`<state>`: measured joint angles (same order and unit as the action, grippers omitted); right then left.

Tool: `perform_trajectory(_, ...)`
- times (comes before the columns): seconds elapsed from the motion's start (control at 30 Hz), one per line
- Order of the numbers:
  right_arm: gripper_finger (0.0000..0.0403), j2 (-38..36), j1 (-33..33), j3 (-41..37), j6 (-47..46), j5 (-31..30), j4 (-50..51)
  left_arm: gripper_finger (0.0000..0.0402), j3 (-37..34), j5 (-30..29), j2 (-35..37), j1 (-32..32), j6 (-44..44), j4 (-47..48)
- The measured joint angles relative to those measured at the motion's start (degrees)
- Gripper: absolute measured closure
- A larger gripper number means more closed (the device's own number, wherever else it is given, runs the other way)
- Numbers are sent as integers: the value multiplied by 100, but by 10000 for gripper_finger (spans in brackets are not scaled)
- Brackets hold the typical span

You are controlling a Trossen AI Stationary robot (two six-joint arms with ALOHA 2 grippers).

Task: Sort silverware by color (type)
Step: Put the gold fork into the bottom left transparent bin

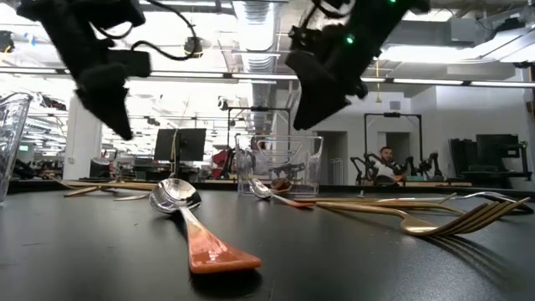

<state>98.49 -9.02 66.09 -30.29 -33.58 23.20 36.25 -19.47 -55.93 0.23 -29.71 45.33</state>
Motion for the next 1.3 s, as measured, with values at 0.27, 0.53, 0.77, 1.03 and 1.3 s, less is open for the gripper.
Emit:
perform_trajectory(0.27, 264, -342, -192, -1793, 487, 743, -4243, 247, 0, -477, 797, -744, -384, 189)
perform_trajectory(0.53, 264, -332, -22, -2348, 1103, 1565, -6250, 247, 2, -456, 663, -199, 590, -323)
perform_trajectory(0.77, 264, -332, 9, -2348, 952, 1752, -6247, 247, 2, -77, 51, 760, 883, -360)
perform_trajectory(1.03, 264, -332, -259, -2348, 934, 1752, -6166, 247, 2, 279, -956, 1396, 1474, -519)
perform_trajectory(1.3, 264, -332, -521, -2346, 939, 1703, -6021, 250, 2, 420, -1594, 1799, 1846, -796)
